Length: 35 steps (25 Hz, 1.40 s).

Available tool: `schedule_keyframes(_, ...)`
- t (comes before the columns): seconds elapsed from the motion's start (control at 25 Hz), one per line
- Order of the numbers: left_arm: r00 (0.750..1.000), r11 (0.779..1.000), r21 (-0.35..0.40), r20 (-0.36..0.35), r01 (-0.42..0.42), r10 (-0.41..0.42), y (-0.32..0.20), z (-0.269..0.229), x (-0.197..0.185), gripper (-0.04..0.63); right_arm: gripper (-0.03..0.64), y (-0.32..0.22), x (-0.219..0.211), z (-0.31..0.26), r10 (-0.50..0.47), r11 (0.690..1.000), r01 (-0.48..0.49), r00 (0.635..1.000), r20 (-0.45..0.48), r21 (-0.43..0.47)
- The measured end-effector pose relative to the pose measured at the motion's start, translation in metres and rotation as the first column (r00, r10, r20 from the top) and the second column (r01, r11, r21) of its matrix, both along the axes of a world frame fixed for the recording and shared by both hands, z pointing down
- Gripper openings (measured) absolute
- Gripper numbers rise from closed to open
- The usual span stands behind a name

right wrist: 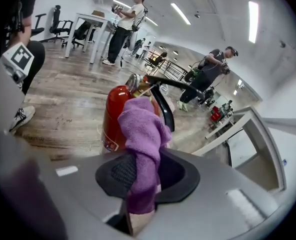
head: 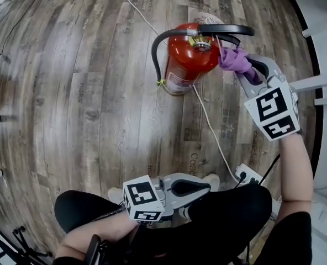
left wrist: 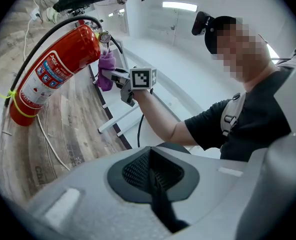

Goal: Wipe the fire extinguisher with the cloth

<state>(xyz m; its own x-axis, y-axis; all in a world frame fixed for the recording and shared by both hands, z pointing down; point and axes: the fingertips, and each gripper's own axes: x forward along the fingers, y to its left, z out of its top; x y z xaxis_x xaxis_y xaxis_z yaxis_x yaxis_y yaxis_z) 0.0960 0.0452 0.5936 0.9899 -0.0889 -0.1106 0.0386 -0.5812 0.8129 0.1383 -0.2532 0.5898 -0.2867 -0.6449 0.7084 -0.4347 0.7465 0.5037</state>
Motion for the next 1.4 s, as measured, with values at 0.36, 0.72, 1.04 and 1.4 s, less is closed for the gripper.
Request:
schedule_keyframes(0.36, 1.000, 1.000, 0.007, 0.014, -0.005, 0.005, 0.005, 0.000, 0.001, 0.000, 0.086, -0.001, 0.004, 0.097, 0.276, 0.926, -0.120, 0.862, 0.425, -0.359)
schedule_keyframes(0.72, 0.999, 1.000, 0.011, 0.032, 0.006, -0.006, 0.013, 0.003, 0.001, 0.000, 0.086, 0.009, -0.009, 0.246, 0.624, 0.702, -0.123, 0.581, 0.523, -0.701)
schedule_keyframes(1.04, 0.997, 0.998, -0.039, 0.044, 0.059, -0.057, 0.004, 0.009, -0.016, 0.000, 0.084, 0.018, -0.014, 0.332, 0.809, 0.568, -0.261, 0.349, 0.472, -0.780)
schedule_keyframes(1.4, 0.999, 0.997, -0.057, 0.002, 0.044, -0.044, 0.001, 0.002, -0.015, 0.000, 0.084, 0.060, -0.082, 0.327, 0.893, 0.447, -0.165, 0.132, 0.430, -0.879)
